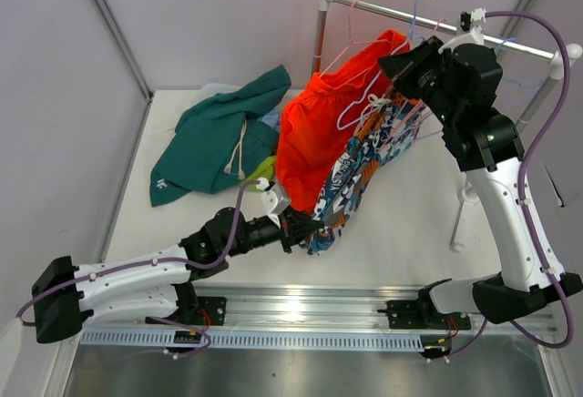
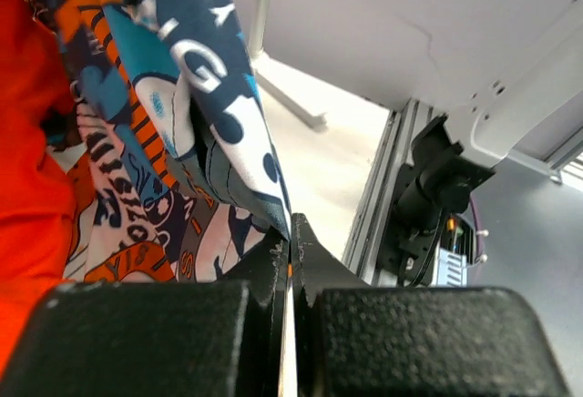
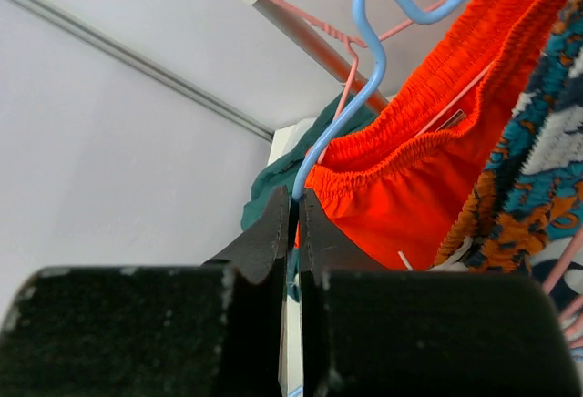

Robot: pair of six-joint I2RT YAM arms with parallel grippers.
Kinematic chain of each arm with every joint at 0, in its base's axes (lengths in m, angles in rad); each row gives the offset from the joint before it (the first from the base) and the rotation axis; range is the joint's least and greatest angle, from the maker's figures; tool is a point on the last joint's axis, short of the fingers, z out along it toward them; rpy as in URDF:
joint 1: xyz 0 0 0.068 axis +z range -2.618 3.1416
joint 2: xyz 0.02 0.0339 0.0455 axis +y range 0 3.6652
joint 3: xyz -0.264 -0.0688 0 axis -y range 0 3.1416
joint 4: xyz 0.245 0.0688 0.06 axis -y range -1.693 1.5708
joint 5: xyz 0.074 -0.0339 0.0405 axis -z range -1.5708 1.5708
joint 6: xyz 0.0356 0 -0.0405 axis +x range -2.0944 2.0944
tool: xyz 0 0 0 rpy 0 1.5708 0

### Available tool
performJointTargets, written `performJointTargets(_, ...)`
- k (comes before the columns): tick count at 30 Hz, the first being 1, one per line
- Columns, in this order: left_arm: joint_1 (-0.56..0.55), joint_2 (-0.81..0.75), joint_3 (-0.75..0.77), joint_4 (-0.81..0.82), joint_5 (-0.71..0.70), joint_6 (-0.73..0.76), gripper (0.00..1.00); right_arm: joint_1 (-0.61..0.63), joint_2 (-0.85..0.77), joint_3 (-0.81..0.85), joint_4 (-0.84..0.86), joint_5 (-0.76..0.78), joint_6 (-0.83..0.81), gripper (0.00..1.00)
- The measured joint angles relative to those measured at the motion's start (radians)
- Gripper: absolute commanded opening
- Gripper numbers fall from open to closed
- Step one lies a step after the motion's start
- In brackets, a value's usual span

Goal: Remove the shorts from the hanger

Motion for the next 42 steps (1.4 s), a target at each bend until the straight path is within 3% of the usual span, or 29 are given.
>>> performJointTargets(7, 0.000, 0.061, 0.028, 0.005, -0.005, -0.001, 0.00, -0.037, -0.002, -0.005, 0.004, -0.030, 0.054, 0.00)
performJointTargets(11, -0.007, 0.148, 0.130, -0.048, -0.080, 0.000, 0.00, -0.043, -0.025, -0.051, 0.034, -0.060, 0.089, 0.00)
performJointTargets(20, 0.011, 0.458, 0.690, -0.290, -0.299, 0.047, 0.00, 0.038, -0.137, -0.185, 0.138, -0.125, 0.232, 0.00)
performJointTargets(23, 0.023, 0.509, 0.781, -0.337, -0.323, 0.053, 0.00, 0.027, -0.164, -0.192, 0.185, -0.089, 0.283, 0.00)
performJointTargets(31, 0.037, 0.434, 0.679, -0.304, -0.343, 0.042, 0.00, 0.014, -0.187, -0.199, 0.184, -0.151, 0.341, 0.00)
performJointTargets(42, 0.050, 0.132, 0.298, -0.209, -0.518, 0.053, 0.00, -0.062, -0.198, -0.354, 0.488, -0.423, 0.803, 0.00)
